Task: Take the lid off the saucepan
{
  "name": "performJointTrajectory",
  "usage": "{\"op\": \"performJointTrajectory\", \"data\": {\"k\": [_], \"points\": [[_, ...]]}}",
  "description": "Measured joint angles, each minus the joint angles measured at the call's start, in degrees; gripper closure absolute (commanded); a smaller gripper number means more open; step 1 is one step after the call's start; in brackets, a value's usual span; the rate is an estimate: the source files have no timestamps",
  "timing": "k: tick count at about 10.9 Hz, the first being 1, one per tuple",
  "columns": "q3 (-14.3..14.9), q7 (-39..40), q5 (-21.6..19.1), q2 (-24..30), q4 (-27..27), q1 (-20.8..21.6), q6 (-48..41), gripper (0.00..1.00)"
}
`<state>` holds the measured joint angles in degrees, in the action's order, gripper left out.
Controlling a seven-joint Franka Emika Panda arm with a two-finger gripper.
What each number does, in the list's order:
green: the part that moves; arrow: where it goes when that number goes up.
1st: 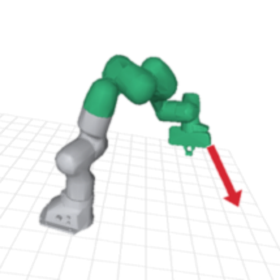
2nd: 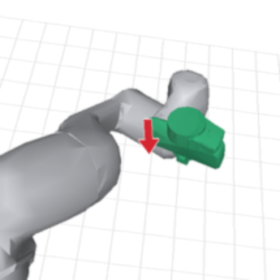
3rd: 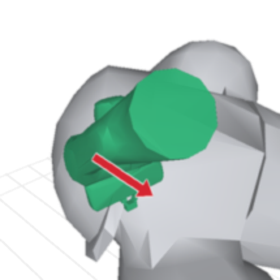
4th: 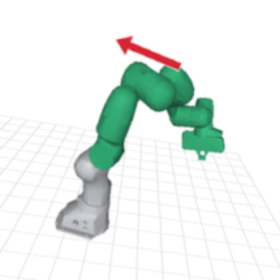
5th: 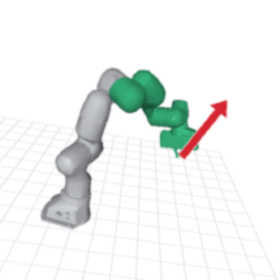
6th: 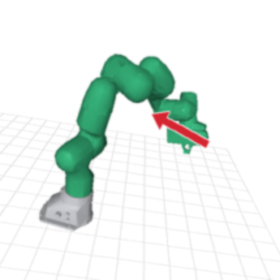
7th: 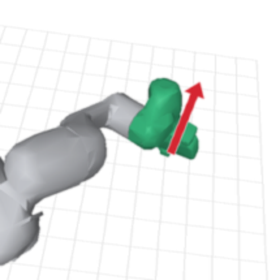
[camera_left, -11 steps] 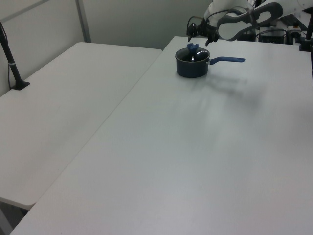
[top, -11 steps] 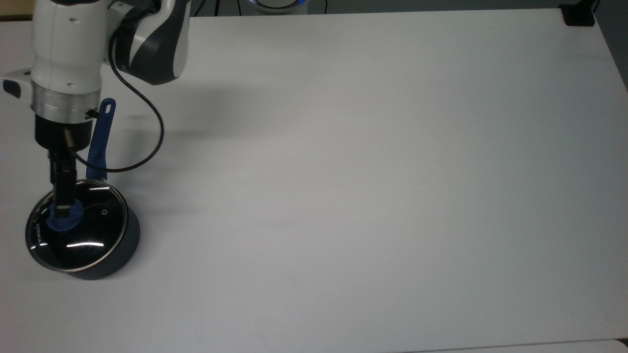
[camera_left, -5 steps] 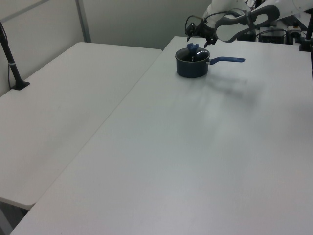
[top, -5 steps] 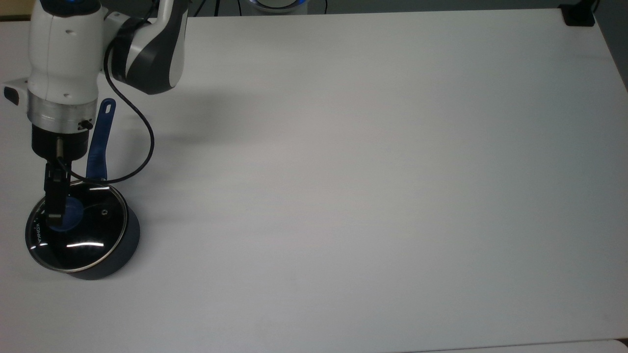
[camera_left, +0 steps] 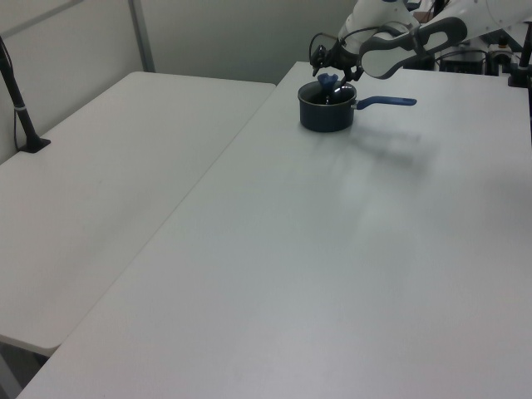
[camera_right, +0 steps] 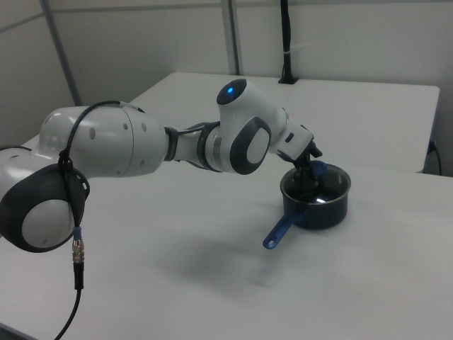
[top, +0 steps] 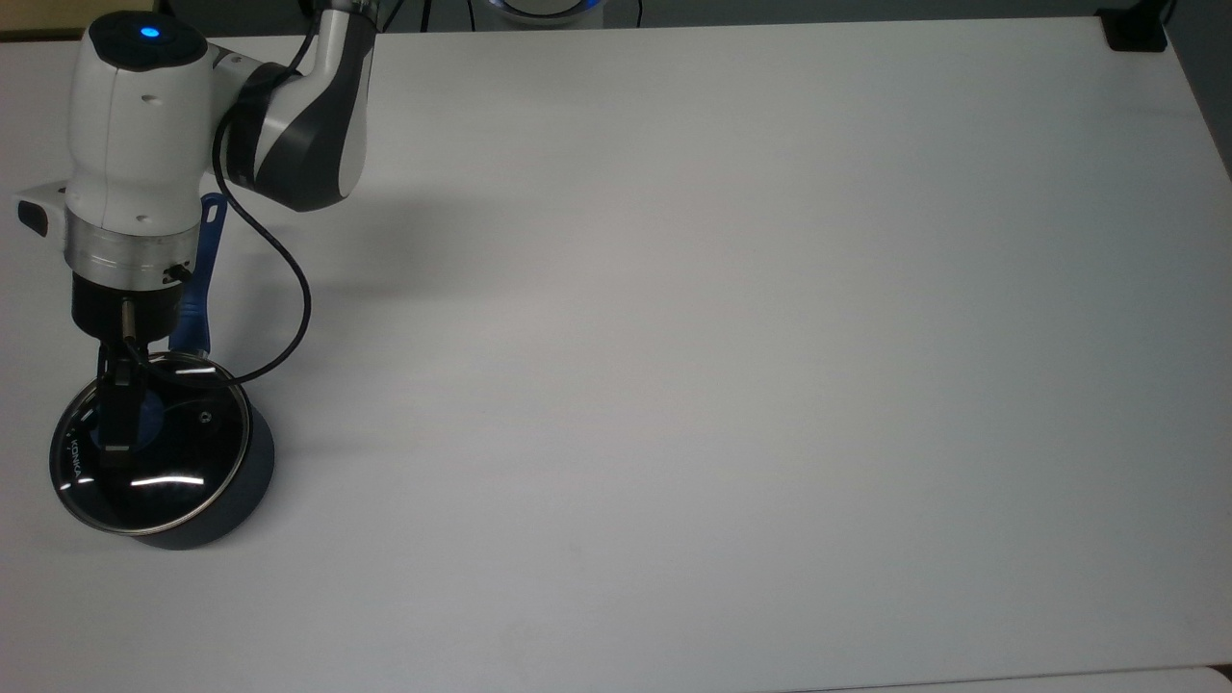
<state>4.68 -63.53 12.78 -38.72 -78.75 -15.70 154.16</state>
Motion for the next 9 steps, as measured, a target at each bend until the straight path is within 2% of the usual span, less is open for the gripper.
{"op": "performJointTrajectory", "data": {"k": [1, 2, 6, 7, 8, 9], "points": [[0.00, 0.00, 0.73, -0.03, 0.12, 0.01, 0.00, 0.41], [0.01, 0.00, 1.43, -0.04, 0.15, 0.01, 0.00, 0.47], [-0.01, 0.00, 3.75, -0.07, 0.56, 0.11, -0.01, 0.47], [-0.04, 0.00, 4.63, -0.07, 0.56, 0.11, -0.01, 0.42], [-0.04, 0.00, 4.94, -0.07, 0.56, 0.12, -0.01, 0.28], [-0.06, 0.00, 5.71, -0.09, 0.56, 0.13, -0.01, 0.19]]}}
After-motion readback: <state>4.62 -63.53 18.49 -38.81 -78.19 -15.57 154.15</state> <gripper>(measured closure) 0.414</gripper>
